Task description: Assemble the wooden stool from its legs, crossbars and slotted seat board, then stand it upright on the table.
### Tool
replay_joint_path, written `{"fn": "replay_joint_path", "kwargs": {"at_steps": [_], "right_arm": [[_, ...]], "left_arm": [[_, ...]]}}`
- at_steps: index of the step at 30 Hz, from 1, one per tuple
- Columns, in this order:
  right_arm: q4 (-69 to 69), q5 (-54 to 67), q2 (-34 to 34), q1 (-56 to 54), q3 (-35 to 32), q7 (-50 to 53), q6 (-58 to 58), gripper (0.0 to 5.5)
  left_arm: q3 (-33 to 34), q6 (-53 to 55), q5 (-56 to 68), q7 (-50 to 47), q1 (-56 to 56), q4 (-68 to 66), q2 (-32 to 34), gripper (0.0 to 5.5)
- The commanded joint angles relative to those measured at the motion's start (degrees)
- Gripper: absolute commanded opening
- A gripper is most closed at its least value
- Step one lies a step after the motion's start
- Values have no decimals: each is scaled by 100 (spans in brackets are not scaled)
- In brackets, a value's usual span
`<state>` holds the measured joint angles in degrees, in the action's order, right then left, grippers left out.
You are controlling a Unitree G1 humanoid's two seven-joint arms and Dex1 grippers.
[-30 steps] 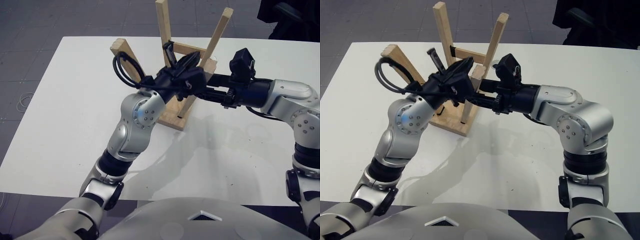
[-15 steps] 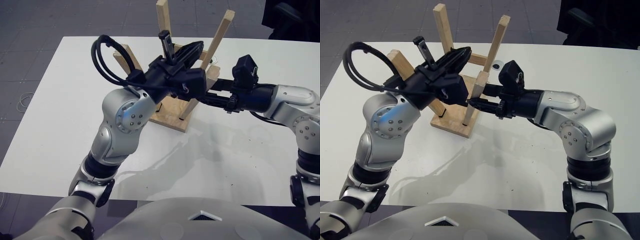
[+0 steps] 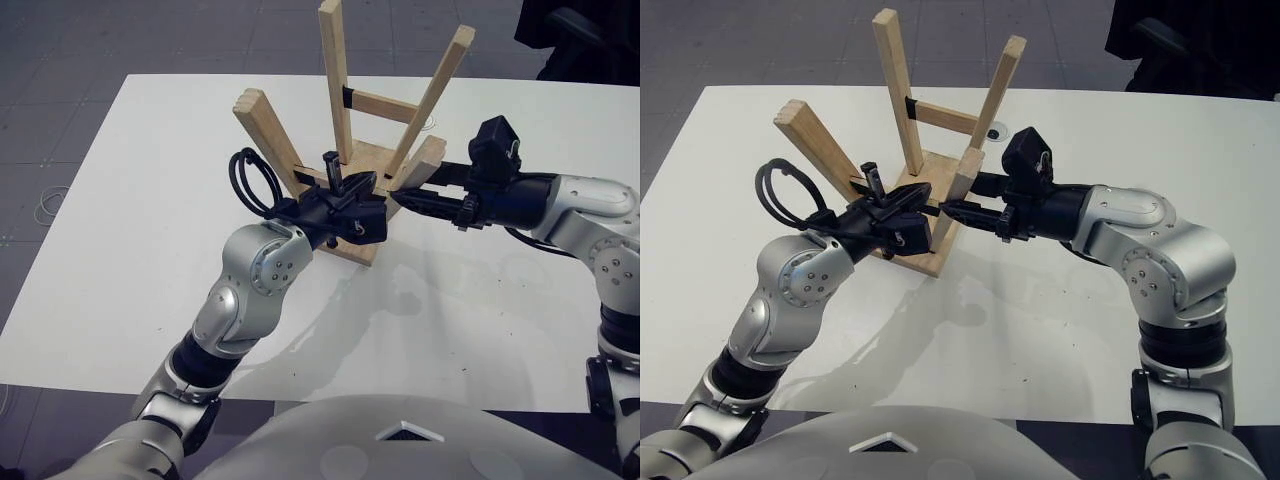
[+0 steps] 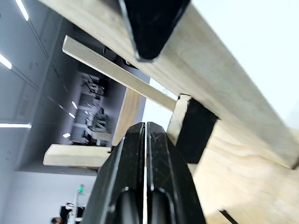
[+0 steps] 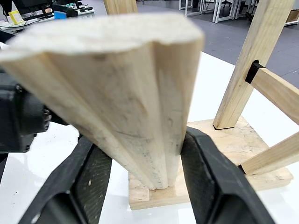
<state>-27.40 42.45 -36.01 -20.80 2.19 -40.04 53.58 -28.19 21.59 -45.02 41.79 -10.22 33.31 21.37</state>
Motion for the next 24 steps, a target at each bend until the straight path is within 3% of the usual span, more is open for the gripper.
{"fn": "replay_joint_path", "kwargs": {"at_steps": [1, 5, 10, 15, 19, 22, 24], "right_arm": [[35, 56, 6, -68, -15, 38, 143, 213], [56, 72, 9, -80, -27, 44, 150, 213], [27, 41, -57, -11, -39, 33, 110, 213], [199, -458, -330, 132, 120, -158, -339, 212], [497, -1125, -699, 28, 431, -596, -1093, 204], [720, -1286, -865, -207, 506, -872, -1313, 204], [912, -1434, -968, -256, 553, -1056, -1515, 204]], "left_arm": [[-168, 622, 150, 782, 570, -192, 200, 10], [188, 452, 206, 176, 99, -186, -86, 10], [990, -550, 651, -1392, -582, 360, -674, 10], [1733, -1022, 1076, -1901, -1536, 713, -736, 10], [2621, -1060, 1270, -1874, -2315, 589, -167, 10], [3466, -1130, 1524, -1655, -1760, 287, 536, 10], [3827, -1056, 1790, -1571, -1188, 131, 666, 10]]}}
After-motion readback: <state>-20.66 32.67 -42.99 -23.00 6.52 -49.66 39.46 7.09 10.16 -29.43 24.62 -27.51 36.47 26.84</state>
